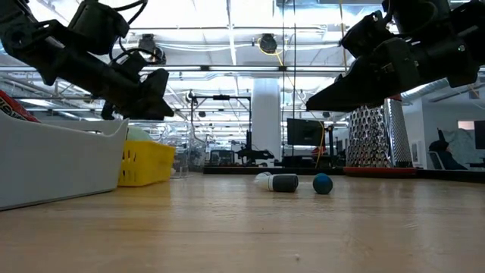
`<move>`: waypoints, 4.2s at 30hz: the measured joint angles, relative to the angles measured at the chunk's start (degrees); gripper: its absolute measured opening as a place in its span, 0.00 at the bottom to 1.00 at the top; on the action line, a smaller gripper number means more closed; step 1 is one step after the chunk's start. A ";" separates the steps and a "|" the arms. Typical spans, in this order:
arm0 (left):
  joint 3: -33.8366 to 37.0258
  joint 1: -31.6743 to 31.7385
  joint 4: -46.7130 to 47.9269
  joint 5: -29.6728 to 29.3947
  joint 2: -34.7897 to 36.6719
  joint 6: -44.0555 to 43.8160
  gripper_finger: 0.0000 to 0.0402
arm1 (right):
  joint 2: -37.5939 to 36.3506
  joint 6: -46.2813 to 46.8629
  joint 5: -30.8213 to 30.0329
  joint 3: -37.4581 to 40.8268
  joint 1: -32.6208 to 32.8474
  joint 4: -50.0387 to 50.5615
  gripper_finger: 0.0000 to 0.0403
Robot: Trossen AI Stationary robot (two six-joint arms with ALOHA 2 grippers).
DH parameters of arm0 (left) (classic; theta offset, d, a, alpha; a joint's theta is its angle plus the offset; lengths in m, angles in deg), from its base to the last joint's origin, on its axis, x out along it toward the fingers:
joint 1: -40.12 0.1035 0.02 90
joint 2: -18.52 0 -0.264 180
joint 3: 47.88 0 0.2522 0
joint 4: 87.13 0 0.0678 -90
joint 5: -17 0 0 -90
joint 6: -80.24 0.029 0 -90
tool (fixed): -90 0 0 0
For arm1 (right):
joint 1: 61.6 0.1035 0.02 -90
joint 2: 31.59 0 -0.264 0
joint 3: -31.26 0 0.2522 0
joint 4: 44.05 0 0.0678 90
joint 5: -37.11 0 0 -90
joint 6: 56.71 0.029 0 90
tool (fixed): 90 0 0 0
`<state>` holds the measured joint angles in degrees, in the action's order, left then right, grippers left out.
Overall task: Pick & Place Food Item
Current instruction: Put the right blue food coloring bottle into the transparent bin
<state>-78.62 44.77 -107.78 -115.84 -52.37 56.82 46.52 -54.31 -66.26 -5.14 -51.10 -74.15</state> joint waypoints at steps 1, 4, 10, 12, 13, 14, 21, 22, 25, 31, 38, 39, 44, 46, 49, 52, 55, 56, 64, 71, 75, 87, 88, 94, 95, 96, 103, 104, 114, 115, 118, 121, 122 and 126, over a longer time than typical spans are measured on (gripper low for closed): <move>0.00 0.00 0.33 -0.32 0.00 -0.78 0.38 | 0.00 0.00 0.03 0.00 0.00 -0.02 0.41; 0.00 0.00 1.41 -0.33 0.00 -2.92 0.43 | 0.00 0.00 0.84 0.00 0.32 0.69 0.41; 0.00 0.00 1.35 0.95 -0.02 -5.65 0.52 | 1.39 -0.71 15.11 0.00 0.57 5.96 0.41; 0.00 0.00 1.04 2.05 -0.02 -5.71 0.53 | 2.53 -1.47 14.68 0.02 0.88 6.93 0.41; 0.00 0.00 0.90 2.61 -0.02 -5.95 0.54 | 3.52 -2.04 13.76 0.00 0.88 6.59 0.41; 0.00 0.00 0.77 3.22 -0.02 -6.31 0.55 | 4.60 -2.53 12.84 -0.02 0.88 6.38 0.41; -0.06 -0.27 -2.09 7.89 -0.03 -10.31 0.56 | 11.47 -3.95 11.96 -0.02 0.15 0.70 0.43; -0.04 -0.27 -2.53 8.82 -0.05 -10.36 0.56 | 12.22 -4.58 12.00 -0.02 0.01 -0.54 0.42; -0.04 -0.26 -3.79 9.67 -0.02 -10.35 0.56 | 13.97 -6.16 11.96 -0.02 -0.17 -2.70 0.42; -0.04 -0.24 -3.53 10.05 -0.04 -10.54 0.56 | 19.11 -6.36 12.42 -1.18 -0.80 -5.62 0.42; -0.04 -0.22 -3.43 10.03 -0.04 -10.23 0.56 | 23.43 -6.73 16.66 -4.21 -0.78 -4.47 0.41; -0.04 -0.22 -3.43 10.05 -0.04 -10.11 0.56 | 23.41 -6.73 16.66 -4.28 -0.78 -3.76 0.41; -0.04 -0.22 -3.46 10.03 -0.04 -9.90 0.56 | 22.56 -6.32 16.66 -4.11 -0.78 -2.81 0.41; -0.04 -0.24 -3.45 10.03 -0.04 -9.90 0.56 | 22.64 -6.32 16.67 -4.13 -0.77 -3.29 0.41; -0.04 -0.22 -3.41 10.03 -0.04 -9.90 0.56 | 22.62 -5.44 19.03 -4.14 -0.65 -4.78 0.41; -0.04 -0.22 -3.39 10.03 -0.04 -9.88 0.56 | 22.58 -2.56 24.18 -4.20 -0.61 -4.35 0.41; -0.04 -0.22 -3.39 10.03 -0.04 -9.88 0.56 | 22.60 -1.18 25.63 -4.20 0.14 -3.76 0.41; -0.04 -0.22 -3.39 10.00 -0.04 -9.88 0.56 | 22.60 -1.39 25.49 -4.20 0.53 -4.02 0.41; -0.04 -0.22 -3.37 10.00 -0.04 -9.88 0.56 | 22.60 -3.28 20.20 -4.20 2.31 -4.74 0.41; -0.04 -0.24 -3.36 9.99 -0.04 -9.88 0.56 | 22.64 -4.75 20.96 -4.20 2.39 -4.70 0.40; -0.04 -0.22 -3.36 9.98 -0.03 -9.94 0.56 | 22.64 -5.24 21.08 -4.20 2.39 -4.84 0.37; -0.04 -0.22 -3.36 9.96 -0.02 -10.10 0.56 | 22.67 -6.19 20.92 -5.16 2.39 -5.60 0.40; -0.04 -0.22 -3.34 9.98 -0.02 -10.10 0.56 | 22.67 -6.21 20.92 -5.16 2.39 -5.61 0.41; -0.04 -0.22 -3.34 9.96 -0.02 -10.10 0.56 | 23.45 -7.67 20.73 -5.18 2.39 -6.29 0.42; -0.04 -0.24 -3.35 9.97 -0.02 -10.09 0.56 | 23.99 -7.63 20.73 -5.18 2.39 -6.96 0.42; -0.04 -0.22 -3.36 9.96 -0.02 -10.10 0.56 | 24.65 -7.63 20.78 -5.16 2.39 -7.95 0.42; -0.04 -0.22 -3.34 9.96 -0.02 -10.07 0.56 | 28.11 -7.82 20.88 -6.69 2.39 -9.45 0.41; -0.02 -0.24 -3.34 9.98 -0.02 -10.08 0.56 | 28.10 -7.82 20.90 -6.69 2.36 -9.43 0.40; 0.00 -0.24 -3.06 9.97 -0.02 -10.07 0.56 | 28.02 -7.79 21.35 -6.69 2.38 -7.63 0.26; 0.00 -0.24 -3.07 9.96 -0.02 -10.07 0.56 | 28.02 -7.80 21.38 -6.69 2.36 -7.66 0.24; 0.00 -0.24 -3.08 9.97 -0.02 -10.07 0.56 | 28.01 -7.89 21.43 -6.69 2.26 -7.62 0.18; 0.00 -0.24 -3.08 9.97 -0.02 -10.07 0.56 | 27.91 -8.04 21.27 -6.68 2.25 -7.99 0.16; 0.00 -0.24 -3.08 9.97 -0.02 -10.05 0.56 | 27.46 -8.07 21.11 -6.67 2.21 -7.61 0.17; 0.00 -0.24 -3.08 9.98 -0.02 -10.05 0.56 | 23.32 -8.99 20.79 -6.60 2.17 -3.38 0.19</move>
<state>-78.62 44.53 -110.86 -105.86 -52.39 46.76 69.84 -63.30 -45.47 -11.74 -48.93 -77.53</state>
